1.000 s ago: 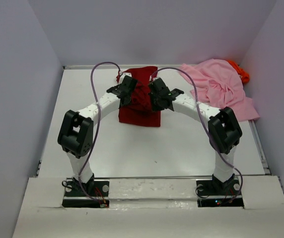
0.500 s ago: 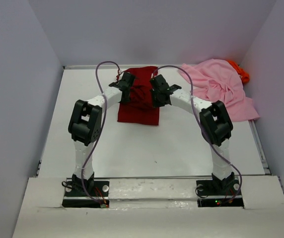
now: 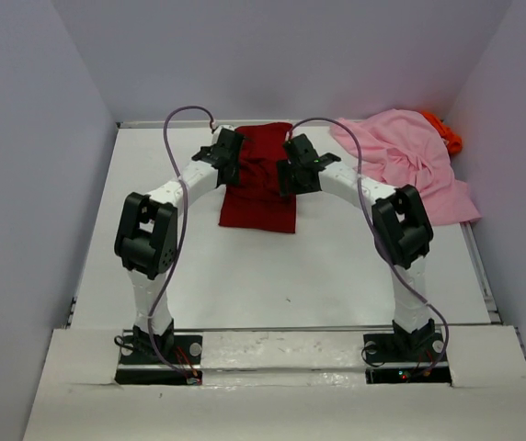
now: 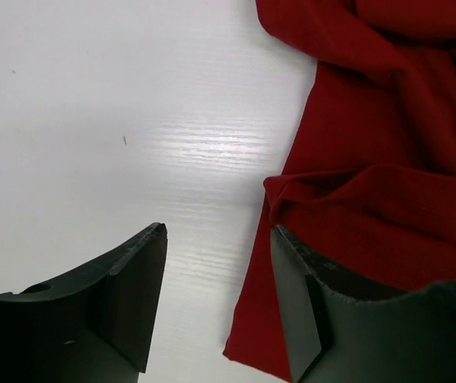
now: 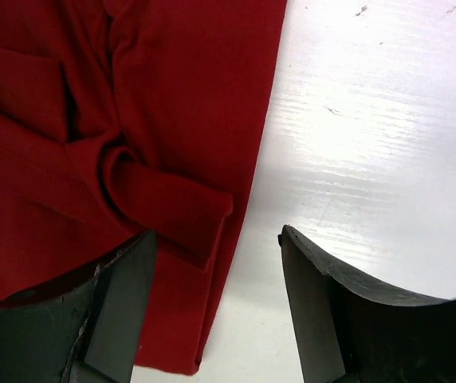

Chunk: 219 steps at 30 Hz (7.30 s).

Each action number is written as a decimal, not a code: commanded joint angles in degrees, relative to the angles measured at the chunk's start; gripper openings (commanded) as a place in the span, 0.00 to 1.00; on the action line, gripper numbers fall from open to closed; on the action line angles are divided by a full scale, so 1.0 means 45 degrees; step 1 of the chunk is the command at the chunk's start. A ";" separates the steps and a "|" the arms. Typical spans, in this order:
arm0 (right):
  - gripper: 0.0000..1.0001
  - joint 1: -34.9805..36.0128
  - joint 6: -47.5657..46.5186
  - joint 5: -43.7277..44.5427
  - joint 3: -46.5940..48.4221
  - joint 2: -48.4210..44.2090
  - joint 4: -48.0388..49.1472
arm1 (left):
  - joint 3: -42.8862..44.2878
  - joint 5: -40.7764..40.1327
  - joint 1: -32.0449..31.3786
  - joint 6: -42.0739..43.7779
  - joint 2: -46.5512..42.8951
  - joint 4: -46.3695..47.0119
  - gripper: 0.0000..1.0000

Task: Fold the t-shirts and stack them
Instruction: Fold the tshirt

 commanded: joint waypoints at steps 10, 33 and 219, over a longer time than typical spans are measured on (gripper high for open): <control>0.66 0.0113 0.0154 -0.1073 -0.2089 -0.2472 0.0738 | -0.1674 -0.0324 -0.1284 -0.0565 -0.2604 -0.0392 0.65; 0.69 0.1461 0.0096 -0.2637 0.0331 0.0163 0.0836 | -0.6149 -0.0871 -0.2086 -0.0252 -0.8483 0.0583 0.72; 0.70 0.1245 0.0643 -0.2265 -0.3575 -0.1750 0.2672 | -0.5213 0.2352 0.0609 0.0119 -0.2742 0.1406 0.70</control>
